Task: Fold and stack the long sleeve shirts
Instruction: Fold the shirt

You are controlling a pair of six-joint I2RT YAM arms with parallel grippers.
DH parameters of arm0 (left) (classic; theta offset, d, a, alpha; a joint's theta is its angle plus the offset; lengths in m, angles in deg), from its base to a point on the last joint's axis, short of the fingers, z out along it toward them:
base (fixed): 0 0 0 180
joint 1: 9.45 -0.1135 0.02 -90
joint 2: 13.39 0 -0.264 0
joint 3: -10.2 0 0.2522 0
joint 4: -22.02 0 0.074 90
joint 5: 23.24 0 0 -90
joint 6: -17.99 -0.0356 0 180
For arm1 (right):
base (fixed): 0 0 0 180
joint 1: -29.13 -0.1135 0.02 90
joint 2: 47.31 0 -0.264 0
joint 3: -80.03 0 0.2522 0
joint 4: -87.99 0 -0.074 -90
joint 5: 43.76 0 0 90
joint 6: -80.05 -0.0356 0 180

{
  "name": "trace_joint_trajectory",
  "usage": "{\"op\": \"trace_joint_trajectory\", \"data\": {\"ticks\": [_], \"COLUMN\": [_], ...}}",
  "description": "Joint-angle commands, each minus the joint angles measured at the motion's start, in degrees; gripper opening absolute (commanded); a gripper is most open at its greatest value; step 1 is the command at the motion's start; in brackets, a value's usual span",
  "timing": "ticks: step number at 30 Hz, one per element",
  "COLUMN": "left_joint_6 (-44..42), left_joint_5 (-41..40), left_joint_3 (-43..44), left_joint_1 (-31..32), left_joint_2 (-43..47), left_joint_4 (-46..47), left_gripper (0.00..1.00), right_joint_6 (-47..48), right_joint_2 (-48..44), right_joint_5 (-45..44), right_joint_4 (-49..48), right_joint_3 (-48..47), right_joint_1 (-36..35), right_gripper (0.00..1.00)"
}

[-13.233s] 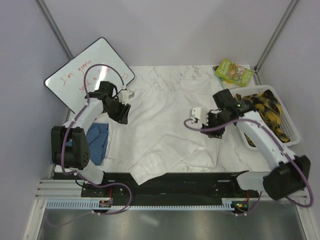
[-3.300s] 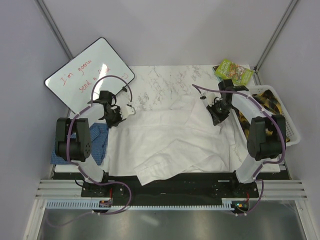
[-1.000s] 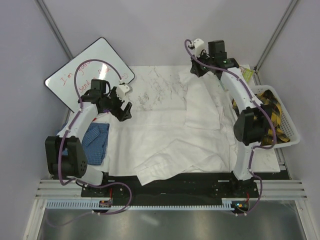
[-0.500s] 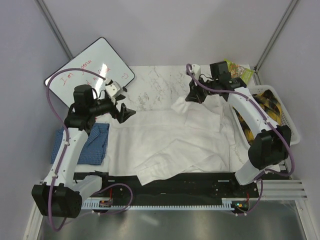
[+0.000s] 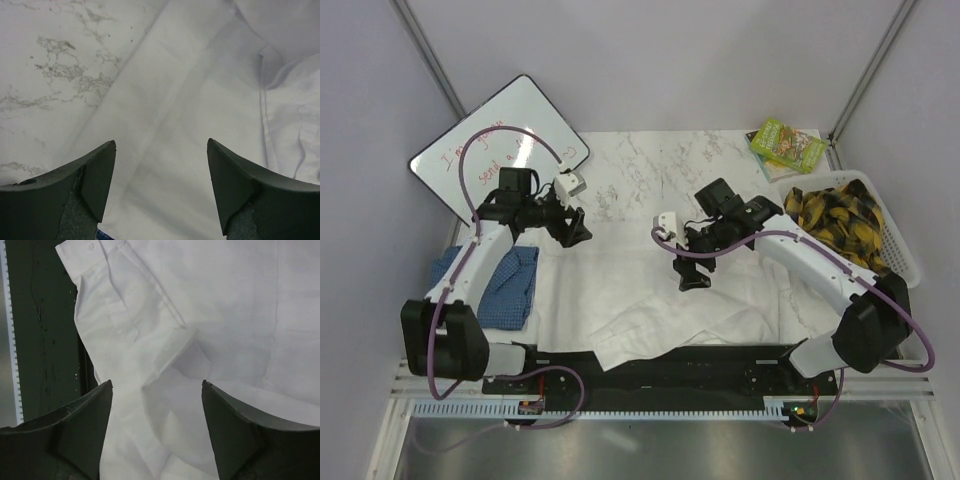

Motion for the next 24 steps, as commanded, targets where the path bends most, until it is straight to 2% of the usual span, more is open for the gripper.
{"op": "trace_joint_trajectory", "data": {"ticks": [1, 3, 5, 6, 9, 11, 14, 18, 20, 21, 23, 24], "left_joint_6": [-8.2, -9.7, -11.2, -11.1, -12.4, -14.3, -17.3, -16.3, -14.9, -13.9, -9.5, -6.2], "left_joint_5": [-6.7, -8.8, -11.2, -12.1, -11.5, -6.1, -0.8, -3.4, -2.4, -3.0, -3.9, -4.5], "left_joint_3": [6.8, 7.2, 8.0, 8.4, 9.8, 8.2, 3.2, -3.9, -5.3, -5.4, -6.9, -7.7], "left_joint_1": [-0.2, -0.2, -0.2, -0.2, -0.2, 0.3, 4.2, 15.2, 18.3, 22.6, 27.1, 31.9], "left_joint_2": [-7.7, -11.1, -14.5, -15.8, -18.2, -17.2, -13.2, -8.1, -6.8, -6.6, -4.8, -4.1], "left_joint_4": [-7.6, -7.5, -7.0, -6.8, -7.5, -7.6, -7.6, -1.0, -0.5, -0.1, 3.4, 5.3], "left_gripper": [0.8, 0.78, 0.77, 0.76, 0.73, 0.74, 0.76, 0.79, 0.79, 0.79, 0.8, 0.8], "right_joint_6": [3.9, 4.4, 3.8, 3.2, 2.9, 2.9, 3.5, 2.9, 2.4, 2.4, 2.4, 2.4], "right_joint_2": [2.9, 9.2, 14.1, 18.8, 25.6, 27.5, 28.4, 27.9, 28.1, 28.1, 27.7, 27.7], "right_joint_5": [-4.1, -6.1, -13.7, -16.5, -21.9, -22.2, -20.8, -19.2, -18.9, -18.9, -18.3, -17.5], "right_joint_4": [5.3, 6.9, 7.2, 7.5, 8.4, 9.5, 11.2, 11.4, 12.1, 12.5, 13.6, 13.8], "right_joint_3": [-11.7, -16.1, -22.1, -23.8, -28.4, -30.2, -29.7, -27.4, -27.0, -26.7, -25.4, -24.1], "right_joint_1": [9.7, 16.5, 19.5, 21.7, 25.3, 26.5, 27.3, 27.3, 27.3, 27.3, 27.4, 27.4], "right_gripper": [0.83, 0.81, 0.69, 0.55, 0.42, 0.42, 0.43, 0.44, 0.44, 0.44, 0.44, 0.45]}}
